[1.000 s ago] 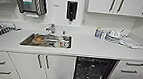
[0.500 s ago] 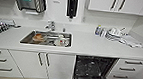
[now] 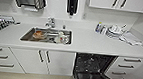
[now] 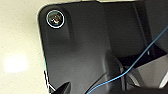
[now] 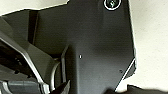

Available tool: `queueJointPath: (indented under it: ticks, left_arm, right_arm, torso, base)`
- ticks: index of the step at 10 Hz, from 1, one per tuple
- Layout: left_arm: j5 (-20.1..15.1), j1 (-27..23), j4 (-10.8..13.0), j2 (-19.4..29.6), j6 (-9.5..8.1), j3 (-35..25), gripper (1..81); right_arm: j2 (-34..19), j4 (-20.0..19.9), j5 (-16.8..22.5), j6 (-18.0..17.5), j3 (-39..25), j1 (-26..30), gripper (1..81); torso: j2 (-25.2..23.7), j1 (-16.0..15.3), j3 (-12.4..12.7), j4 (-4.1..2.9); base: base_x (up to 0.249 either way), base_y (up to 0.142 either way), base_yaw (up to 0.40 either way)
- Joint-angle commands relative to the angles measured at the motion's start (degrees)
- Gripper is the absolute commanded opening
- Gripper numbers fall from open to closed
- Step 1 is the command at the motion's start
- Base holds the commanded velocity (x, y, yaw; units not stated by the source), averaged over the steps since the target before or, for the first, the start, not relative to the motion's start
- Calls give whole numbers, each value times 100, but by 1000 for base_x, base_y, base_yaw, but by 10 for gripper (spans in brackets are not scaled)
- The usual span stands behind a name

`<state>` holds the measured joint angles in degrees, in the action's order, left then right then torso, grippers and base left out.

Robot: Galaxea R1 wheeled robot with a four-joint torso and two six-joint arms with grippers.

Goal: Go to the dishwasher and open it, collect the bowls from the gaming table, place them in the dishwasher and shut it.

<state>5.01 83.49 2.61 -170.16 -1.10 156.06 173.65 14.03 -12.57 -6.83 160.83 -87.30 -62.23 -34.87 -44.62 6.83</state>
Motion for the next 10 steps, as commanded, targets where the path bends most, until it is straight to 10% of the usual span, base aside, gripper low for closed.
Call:
queueJointPath:
  ticks: [1,10]
  left_arm:
    - [-344,-74,12,8,48,12,811]
    - [-343,-56,20,-19,48,12,811]
  right_arm:
    - [-56,22,290,6,26,-3,811]
    - [-65,3,290,6,44,67,811]
  torso:
    - [553,358,397,0]
    - [2304,1499,1922,0]
  base:
    - [0,0,0]
    - [0,0,0]
